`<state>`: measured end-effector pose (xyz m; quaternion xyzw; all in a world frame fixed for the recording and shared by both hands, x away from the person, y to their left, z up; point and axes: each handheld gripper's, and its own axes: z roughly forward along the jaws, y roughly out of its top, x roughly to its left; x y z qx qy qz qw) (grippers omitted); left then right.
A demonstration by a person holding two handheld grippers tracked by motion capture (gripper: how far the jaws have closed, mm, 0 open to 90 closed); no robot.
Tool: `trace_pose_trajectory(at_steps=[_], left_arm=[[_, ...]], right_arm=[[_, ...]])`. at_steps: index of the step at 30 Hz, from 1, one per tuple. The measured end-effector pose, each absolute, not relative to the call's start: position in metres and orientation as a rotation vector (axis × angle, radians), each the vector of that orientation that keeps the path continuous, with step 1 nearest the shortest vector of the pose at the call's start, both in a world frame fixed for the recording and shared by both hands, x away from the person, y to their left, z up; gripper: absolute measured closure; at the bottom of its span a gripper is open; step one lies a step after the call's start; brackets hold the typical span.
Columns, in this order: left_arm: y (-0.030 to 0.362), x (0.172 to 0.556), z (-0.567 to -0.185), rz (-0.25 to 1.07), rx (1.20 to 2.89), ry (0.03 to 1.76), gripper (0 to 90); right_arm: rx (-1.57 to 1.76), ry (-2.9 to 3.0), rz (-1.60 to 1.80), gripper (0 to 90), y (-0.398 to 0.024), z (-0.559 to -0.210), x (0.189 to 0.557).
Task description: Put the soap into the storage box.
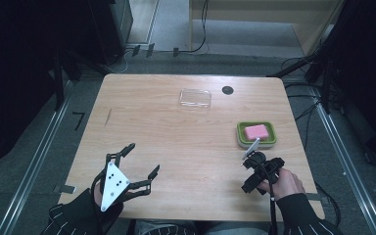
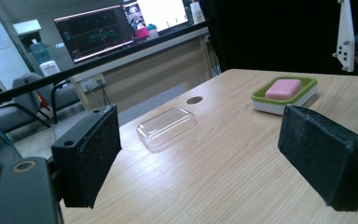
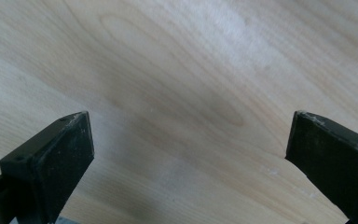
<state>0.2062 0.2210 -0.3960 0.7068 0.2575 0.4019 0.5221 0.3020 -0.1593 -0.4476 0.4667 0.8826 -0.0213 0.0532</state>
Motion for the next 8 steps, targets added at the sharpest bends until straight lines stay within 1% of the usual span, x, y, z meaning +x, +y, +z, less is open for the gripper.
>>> trace_pose_trajectory(at_steps=[8], left_arm=[[0.221, 0.207, -0.396, 0.963, 1.693, 0.615, 13.6]], right_arm=[[1.421, 2.707, -0.092, 1.2, -0.164, -0.458, 0.289]])
